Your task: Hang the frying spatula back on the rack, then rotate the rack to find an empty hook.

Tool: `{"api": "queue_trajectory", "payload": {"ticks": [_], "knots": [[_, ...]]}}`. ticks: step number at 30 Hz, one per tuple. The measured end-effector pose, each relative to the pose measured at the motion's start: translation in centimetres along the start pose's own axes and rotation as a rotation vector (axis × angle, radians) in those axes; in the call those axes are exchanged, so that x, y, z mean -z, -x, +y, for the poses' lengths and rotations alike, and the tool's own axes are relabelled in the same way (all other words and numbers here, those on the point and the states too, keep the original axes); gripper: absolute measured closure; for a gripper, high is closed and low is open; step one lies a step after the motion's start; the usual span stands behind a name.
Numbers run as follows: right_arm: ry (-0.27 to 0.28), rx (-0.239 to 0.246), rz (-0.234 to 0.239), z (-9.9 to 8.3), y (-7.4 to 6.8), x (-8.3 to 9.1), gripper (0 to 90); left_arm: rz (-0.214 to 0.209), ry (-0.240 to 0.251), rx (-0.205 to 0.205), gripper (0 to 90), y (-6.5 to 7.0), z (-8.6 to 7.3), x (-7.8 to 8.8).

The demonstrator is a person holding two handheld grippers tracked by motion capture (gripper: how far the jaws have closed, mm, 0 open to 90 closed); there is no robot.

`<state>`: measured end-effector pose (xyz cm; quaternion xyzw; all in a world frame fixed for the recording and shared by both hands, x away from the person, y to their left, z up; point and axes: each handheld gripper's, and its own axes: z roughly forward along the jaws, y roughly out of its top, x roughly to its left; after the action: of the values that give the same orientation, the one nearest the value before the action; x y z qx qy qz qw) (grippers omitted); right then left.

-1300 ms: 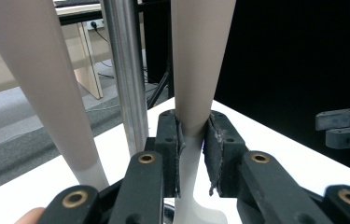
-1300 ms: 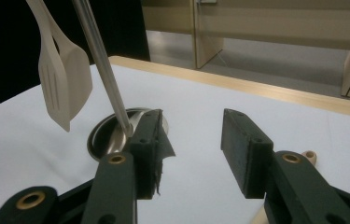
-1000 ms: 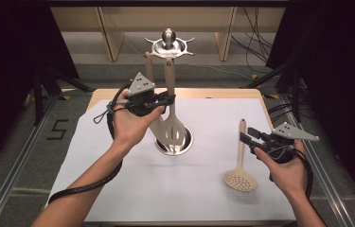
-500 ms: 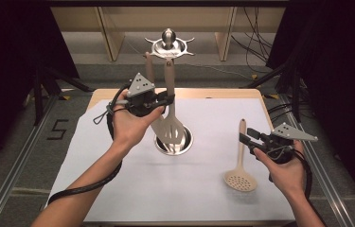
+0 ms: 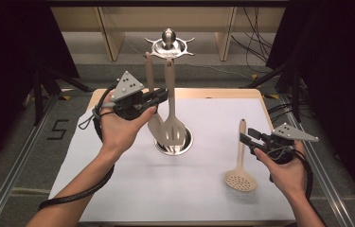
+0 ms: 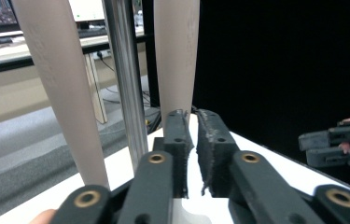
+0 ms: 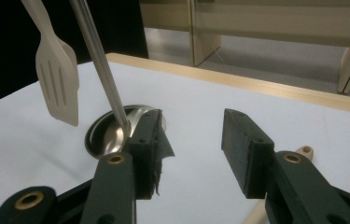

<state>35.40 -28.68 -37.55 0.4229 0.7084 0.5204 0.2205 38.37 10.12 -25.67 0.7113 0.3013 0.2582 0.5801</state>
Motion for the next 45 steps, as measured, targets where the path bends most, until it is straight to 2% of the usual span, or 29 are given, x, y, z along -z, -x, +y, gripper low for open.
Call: {"api": "queue_trajectory", "payload": {"ticks": [4, 7, 11, 13, 17, 19, 22, 25, 30, 34, 35, 37, 38, 40, 42, 45], "knots": [[0.007, 0.018, -0.004, 0.0, 0.3, 0.0, 58.5, -0.003, 0.014, 0.003, 88.9, -0.1, 0.5, -0.1], [0.009, 0.021, -0.008, -0.1, 0.4, 0.0, 58.6, -0.01, 0.02, 0.005, 89.2, 0.0, 0.7, -0.2], [-0.012, -0.028, -0.019, -0.1, 0.2, 0.1, 58.6, -0.014, 0.036, 0.006, 89.3, 0.0, 1.1, -0.3], [0.003, 0.022, -0.014, -0.1, 0.5, 0.0, 58.6, -0.013, 0.042, 0.003, 89.4, 0.0, 1.2, -0.3], [-0.001, 0.014, -0.012, 0.0, 0.3, -0.1, 58.6, -0.014, 0.058, -0.01, 89.4, 0.2, 1.7, -0.3], [-0.003, -0.024, -0.006, 0.0, 0.1, 0.0, 58.6, -0.013, 0.07, -0.006, 89.4, 0.3, 1.9, -0.3], [-0.004, 0.003, -0.017, 0.0, 0.4, 0.0, 58.6, -0.014, 0.079, -0.012, 89.4, 0.4, 2.2, -0.3], [0.001, -0.023, -0.008, -0.1, 0.2, 0.1, 58.6, -0.021, 0.095, -0.017, 89.4, 0.7, 2.6, -0.2], [0.011, 0.015, -0.008, 0.1, 0.5, 0.1, 58.6, -0.022, 0.131, -0.014, 89.4, 0.7, 3.5, -0.4], [0.014, 0.019, -0.003, 0.0, 0.5, 0.0, 58.6, -0.014, 0.153, -0.014, 89.4, 0.8, 4.0, -0.5], [0.014, 0.006, -0.004, 0.0, 0.4, 0.0, 58.7, -0.016, 0.16, -0.011, 89.4, 0.9, 4.2, -0.5], [0.006, 0.004, -0.001, 0.1, 0.4, 0.1, 58.7, -0.019, 0.162, -0.014, 89.4, 1.0, 4.3, -0.6], [0.011, 0.023, -0.002, 0.1, 0.5, 0.0, 58.7, -0.019, 0.163, -0.015, 89.4, 1.1, 4.4, -0.6], [0.008, 0.012, 0.003, 0.2, 0.3, 0.1, 58.7, -0.021, 0.168, -0.015, 89.4, 1.1, 4.5, -0.6], [0.018, 0.028, 0.002, 0.2, 0.4, 0.0, 58.7, -0.026, 0.17, -0.014, 89.4, 1.1, 4.5, -0.7], [0.008, 0.011, 0.003, 0.2, 0.3, 0.1, 58.7, -0.019, 0.17, -0.02, 89.4, 1.2, 4.6, -0.6]]}}
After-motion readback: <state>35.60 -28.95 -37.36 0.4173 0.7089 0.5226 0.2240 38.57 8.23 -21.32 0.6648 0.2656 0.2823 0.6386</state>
